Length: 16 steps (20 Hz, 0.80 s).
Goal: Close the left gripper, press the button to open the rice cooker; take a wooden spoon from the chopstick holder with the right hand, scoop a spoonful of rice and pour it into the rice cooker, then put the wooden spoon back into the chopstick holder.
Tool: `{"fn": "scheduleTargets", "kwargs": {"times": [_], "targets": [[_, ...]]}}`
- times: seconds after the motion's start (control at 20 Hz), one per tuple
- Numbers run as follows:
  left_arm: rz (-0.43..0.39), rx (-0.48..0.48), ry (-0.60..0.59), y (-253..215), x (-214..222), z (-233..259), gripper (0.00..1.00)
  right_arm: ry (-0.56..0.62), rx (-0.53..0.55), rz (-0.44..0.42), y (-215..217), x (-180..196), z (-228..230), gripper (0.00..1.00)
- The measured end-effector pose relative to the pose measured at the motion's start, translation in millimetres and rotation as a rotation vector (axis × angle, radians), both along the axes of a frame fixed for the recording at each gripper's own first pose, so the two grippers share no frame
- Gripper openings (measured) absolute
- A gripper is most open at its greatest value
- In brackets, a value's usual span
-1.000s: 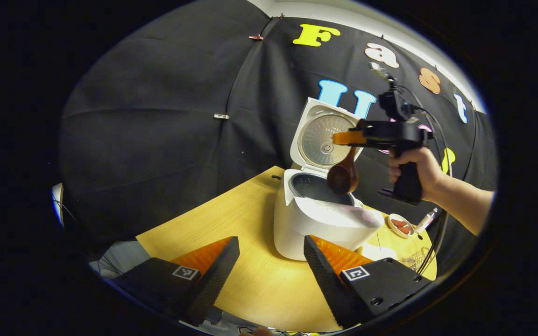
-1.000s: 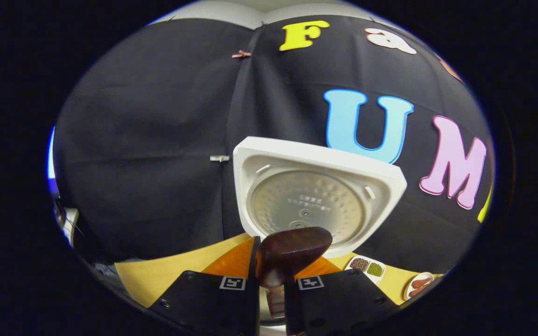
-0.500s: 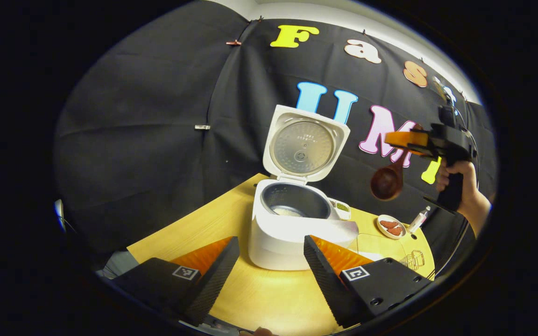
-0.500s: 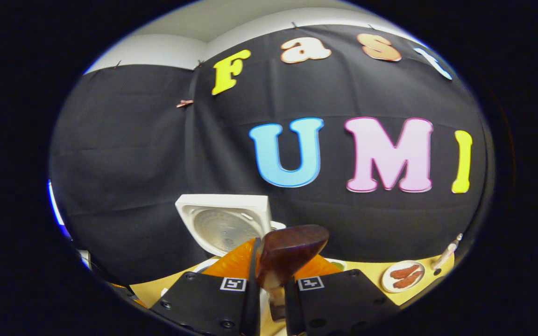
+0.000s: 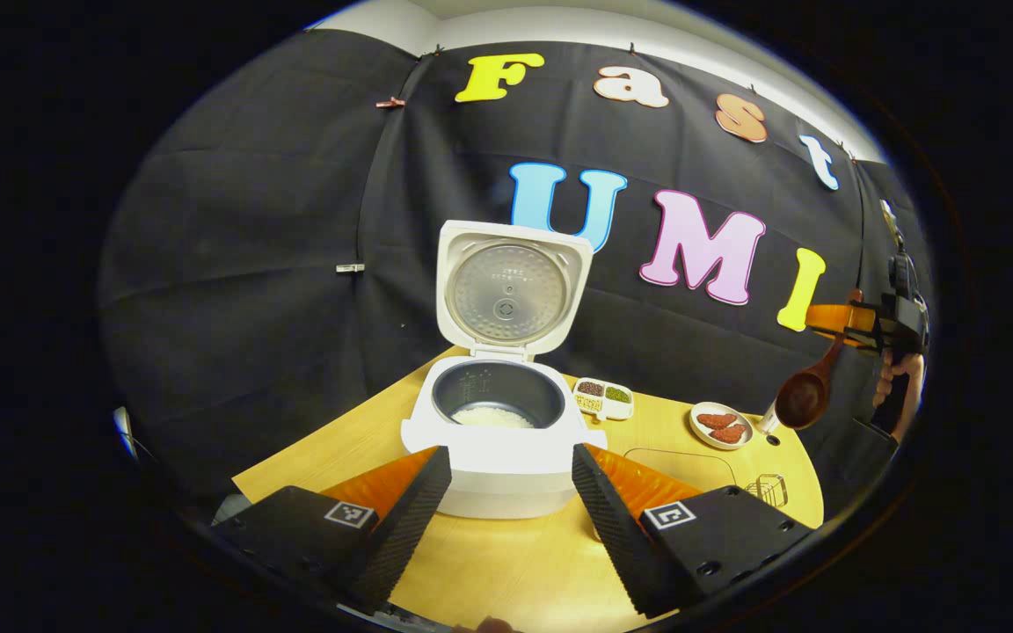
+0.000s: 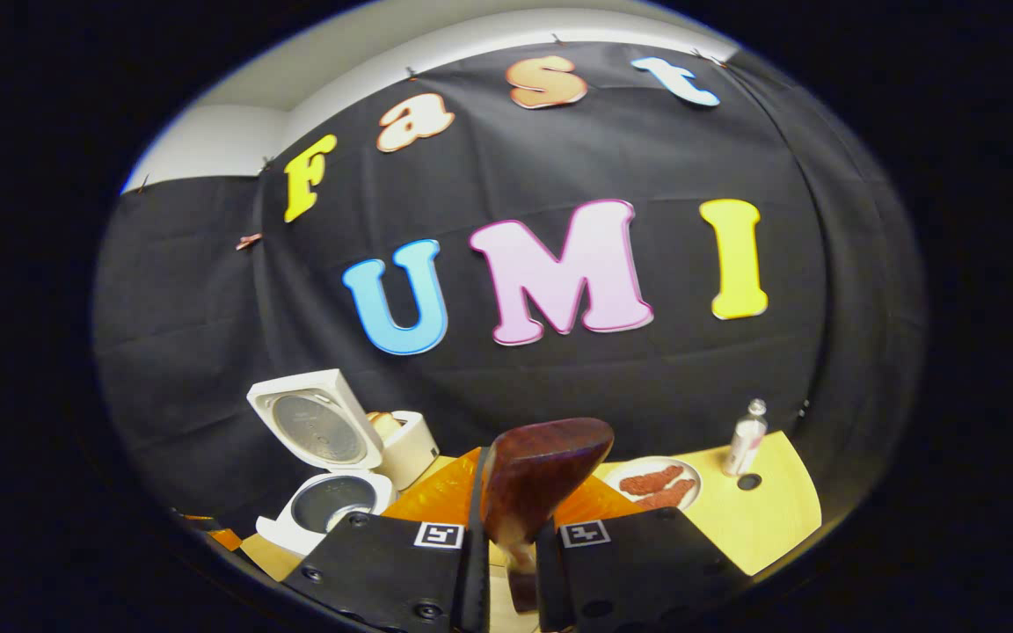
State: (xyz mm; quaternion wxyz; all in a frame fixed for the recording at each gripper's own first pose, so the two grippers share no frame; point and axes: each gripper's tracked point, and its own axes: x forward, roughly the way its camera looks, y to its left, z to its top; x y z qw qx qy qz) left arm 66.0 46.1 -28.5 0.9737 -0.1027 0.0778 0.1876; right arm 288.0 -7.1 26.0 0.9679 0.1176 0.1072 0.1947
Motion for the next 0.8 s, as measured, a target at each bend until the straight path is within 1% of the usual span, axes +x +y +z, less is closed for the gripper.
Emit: {"fn": "scheduleTargets", "kwargs": {"times": [0.2, 0.35, 0.45, 0.55, 0.65, 0.8], "targets": [[0.011, 0.003, 0.018, -30.4, 9.4, -4.9, 0.95, 0.050, 0.017, -0.086, -61.1, 6.8, -40.1, 0.25], [0.006, 0.004, 0.043, -51.2, 14.5, -12.6, 0.95, 0.124, 0.095, -0.174, -96.1, 11.5, -78.6, 0.25], [-0.002, 0.004, 0.081, -61.7, 16.0, -24.8, 0.96, 0.191, 0.155, -0.214, -111.8, 11.2, -108.4, 0.25], [0.009, -0.009, 0.103, -67.5, 9.7, -33.9, 0.96, 0.267, 0.186, -0.246, -126.3, 9.1, -145.5, 0.25], [0.038, -0.033, 0.111, -71.0, -2.2, -38.0, 0.95, 0.336, 0.227, -0.284, -138.5, 6.7, -174.1, 0.25], [0.084, -0.065, 0.131, -71.3, -19.8, -45.4, 0.96, 0.389, 0.297, -0.332, -144.4, 7.7, -201.3, 0.25]]}}
